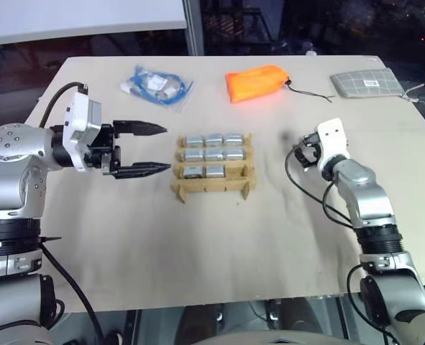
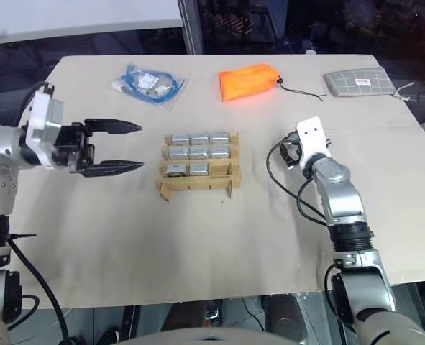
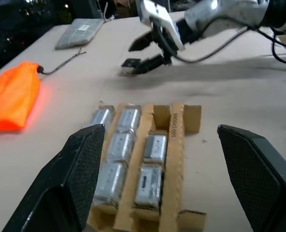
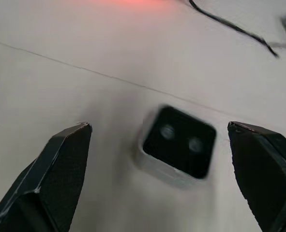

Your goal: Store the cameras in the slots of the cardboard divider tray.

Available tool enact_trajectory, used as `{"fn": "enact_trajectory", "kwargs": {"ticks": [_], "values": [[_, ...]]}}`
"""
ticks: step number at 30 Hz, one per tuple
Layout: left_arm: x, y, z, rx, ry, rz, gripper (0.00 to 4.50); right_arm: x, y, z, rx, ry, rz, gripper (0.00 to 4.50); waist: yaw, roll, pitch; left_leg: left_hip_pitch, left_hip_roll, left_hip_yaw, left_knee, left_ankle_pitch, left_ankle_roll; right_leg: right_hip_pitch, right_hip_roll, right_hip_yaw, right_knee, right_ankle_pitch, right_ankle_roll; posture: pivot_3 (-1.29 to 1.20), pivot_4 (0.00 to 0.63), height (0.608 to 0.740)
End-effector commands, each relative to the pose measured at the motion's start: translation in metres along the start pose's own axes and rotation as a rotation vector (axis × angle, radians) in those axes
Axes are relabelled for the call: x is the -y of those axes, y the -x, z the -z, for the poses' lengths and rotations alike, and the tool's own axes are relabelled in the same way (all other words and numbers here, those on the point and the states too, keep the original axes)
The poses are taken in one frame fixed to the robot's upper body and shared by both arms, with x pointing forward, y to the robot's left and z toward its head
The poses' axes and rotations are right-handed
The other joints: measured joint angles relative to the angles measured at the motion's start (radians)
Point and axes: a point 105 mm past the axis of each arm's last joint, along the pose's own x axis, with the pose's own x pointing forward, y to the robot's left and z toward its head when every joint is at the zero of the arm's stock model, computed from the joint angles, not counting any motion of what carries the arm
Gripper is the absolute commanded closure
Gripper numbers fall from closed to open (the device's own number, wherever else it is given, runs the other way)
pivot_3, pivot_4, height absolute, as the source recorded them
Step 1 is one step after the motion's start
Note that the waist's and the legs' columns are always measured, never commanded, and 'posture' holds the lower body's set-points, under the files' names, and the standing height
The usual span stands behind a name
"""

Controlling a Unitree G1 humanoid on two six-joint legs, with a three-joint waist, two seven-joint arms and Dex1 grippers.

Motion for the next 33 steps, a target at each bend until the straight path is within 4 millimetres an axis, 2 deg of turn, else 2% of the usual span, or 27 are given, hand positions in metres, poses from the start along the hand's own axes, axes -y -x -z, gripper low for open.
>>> {"fn": "enact_trajectory", "kwargs": {"ticks": [1,5,10,14,18,20,22,24,26,29,33], "values": [[-0.006,0.002,-0.009,0.016,-0.042,-0.030,0.61,0.013,-0.003,-0.011,0.054,-0.036,0.058,0.04,-0.002,0.000,0.000,0.000,0.000,0.000,0.000,0.000,0.000,0.000,0.000,0.000,0.000,0.000,0.000,0.00,0.150,0.740],[-0.010,0.001,-0.012,0.040,-0.043,-0.048,0.61,0.014,-0.011,-0.005,0.053,-0.204,0.051,0.04,-0.005,0.000,0.000,0.000,0.000,-0.002,0.000,0.000,0.000,0.000,0.000,0.000,0.000,0.000,0.000,0.00,0.150,0.740],[-0.010,0.000,-0.012,0.041,-0.044,-0.044,0.61,0.020,-0.020,-0.006,0.061,-0.231,0.058,0.04,-0.007,0.000,0.000,0.000,0.000,-0.003,0.000,0.000,0.000,0.000,0.000,0.001,0.000,0.000,0.000,0.00,0.150,0.740],[-0.009,-0.001,-0.011,0.041,-0.043,-0.043,0.61,0.015,-0.023,-0.004,0.061,-0.216,0.039,0.93,-0.007,0.000,0.000,0.000,0.000,-0.003,0.000,0.000,0.000,0.000,0.000,0.001,0.000,0.000,0.000,0.00,0.150,0.740],[-0.008,0.000,-0.010,0.037,-0.040,-0.041,0.61,0.009,-0.021,-0.004,0.063,-0.213,0.026,2.50,-0.006,0.000,0.000,0.000,0.001,-0.003,0.000,0.000,0.000,0.000,0.000,0.001,0.000,0.000,0.000,0.00,0.150,0.740],[-0.008,0.000,-0.010,0.037,-0.038,-0.043,0.61,0.007,-0.020,-0.007,0.077,-0.196,0.011,2.52,-0.006,0.000,0.000,0.000,0.001,-0.003,0.000,0.000,0.000,0.000,0.000,0.001,0.000,0.000,0.000,0.00,0.150,0.740],[-0.009,-0.001,-0.010,0.043,-0.031,-0.048,0.61,0.004,-0.017,-0.014,0.111,-0.146,-0.019,2.52,-0.006,0.000,0.000,0.000,0.001,-0.003,0.000,0.000,0.000,0.000,0.000,0.001,0.000,0.000,0.000,0.00,0.150,0.740],[-0.008,-0.006,-0.010,0.063,-0.005,-0.054,0.61,-0.002,-0.010,-0.032,0.185,-0.132,-0.091,2.52,-0.006,0.000,0.000,0.000,0.001,-0.003,0.000,0.000,0.000,0.000,0.000,0.001,0.000,0.000,0.000,0.00,0.150,0.740],[-0.010,-0.018,-0.011,0.125,0.064,-0.081,0.61,-0.016,0.008,-0.060,0.297,-0.078,-0.254,2.52,-0.004,0.001,0.000,0.000,0.001,-0.003,0.000,0.000,0.000,0.000,0.000,0.001,0.000,0.000,0.000,0.00,0.150,0.740],[-0.009,-0.029,-0.009,0.163,0.134,-0.098,0.61,-0.033,0.032,-0.080,0.367,0.002,-0.414,2.52,-0.001,0.001,0.001,-0.001,0.001,-0.004,0.000,0.000,0.000,0.000,0.000,0.001,0.000,0.000,0.000,0.00,0.150,0.740],[-0.005,-0.056,-0.006,0.231,0.343,-0.106,0.61,-0.062,0.070,-0.110,0.455,0.171,-0.617,2.52,0.000,0.000,0.000,0.000,0.001,-0.006,0.001,0.000,0.000,0.001,0.000,0.000,0.000,0.000,0.000,0.00,0.150,0.740]]}}
